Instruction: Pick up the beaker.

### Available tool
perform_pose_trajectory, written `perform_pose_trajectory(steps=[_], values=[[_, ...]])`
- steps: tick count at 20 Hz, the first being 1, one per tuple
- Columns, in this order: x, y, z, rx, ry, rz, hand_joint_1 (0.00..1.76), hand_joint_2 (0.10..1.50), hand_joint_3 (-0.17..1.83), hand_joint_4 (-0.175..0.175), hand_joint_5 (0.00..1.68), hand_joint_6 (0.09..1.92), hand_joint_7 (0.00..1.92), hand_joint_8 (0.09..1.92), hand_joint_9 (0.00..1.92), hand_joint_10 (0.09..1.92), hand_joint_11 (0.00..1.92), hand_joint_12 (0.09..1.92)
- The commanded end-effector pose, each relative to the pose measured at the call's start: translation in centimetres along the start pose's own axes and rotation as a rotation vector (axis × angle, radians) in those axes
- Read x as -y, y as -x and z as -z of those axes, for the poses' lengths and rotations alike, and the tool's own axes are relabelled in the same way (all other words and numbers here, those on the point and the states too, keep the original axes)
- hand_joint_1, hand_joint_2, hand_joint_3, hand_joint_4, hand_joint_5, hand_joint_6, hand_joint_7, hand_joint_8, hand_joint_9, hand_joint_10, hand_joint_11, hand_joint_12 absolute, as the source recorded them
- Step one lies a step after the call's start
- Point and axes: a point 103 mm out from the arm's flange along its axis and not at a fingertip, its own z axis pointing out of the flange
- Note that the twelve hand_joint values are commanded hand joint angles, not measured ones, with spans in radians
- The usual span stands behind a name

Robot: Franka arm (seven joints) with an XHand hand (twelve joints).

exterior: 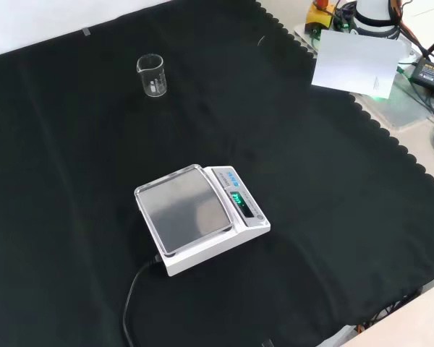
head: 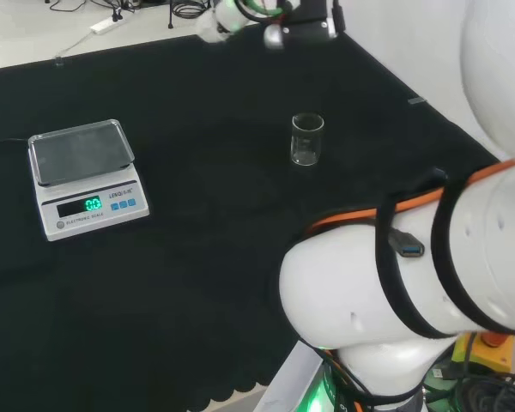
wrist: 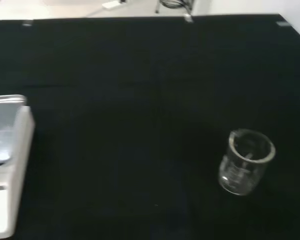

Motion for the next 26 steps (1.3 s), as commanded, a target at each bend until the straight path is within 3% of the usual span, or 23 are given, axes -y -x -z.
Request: perform_pose_trajectory(steps=[1,6,7,9,16,20,26], values=[[-6.3,9.7,-6.0,-0.091,-0.085,-0.081,0.52,0.67,0.17,0.015,0.14,0.09,0.04,0.71,0.04,0.95,0.0,1.45],[-9.5,9.5,-9.1,-0.128,-0.155,-0.072,0.53,0.68,0.16,0.015,0.14,0.09,0.04,0.7,0.04,0.95,0.0,1.48],[-9.8,11.7,-9.6,-0.148,-0.164,-0.065,0.54,0.68,0.16,0.015,0.14,0.09,0.04,0.7,0.04,0.95,0.0,1.48],[-10.7,13.0,-10.9,-0.145,-0.192,-0.058,0.54,0.68,0.15,0.014,0.14,0.09,0.04,0.71,0.04,0.95,0.0,1.51],[-12.7,14.6,-16.3,-0.181,-0.276,-0.069,0.56,0.69,0.15,0.012,0.13,0.09,0.04,0.71,0.05,0.96,0.0,1.55],[-13.7,14.5,-18.2,-0.188,-0.289,-0.061,0.57,0.69,0.14,0.012,0.13,0.09,0.04,0.71,0.05,0.96,0.0,1.55],[-15.6,12.5,-18.9,-0.14,-0.303,-0.018,0.58,0.69,0.14,0.014,0.13,0.09,0.04,0.71,0.06,0.96,0.0,1.56]])
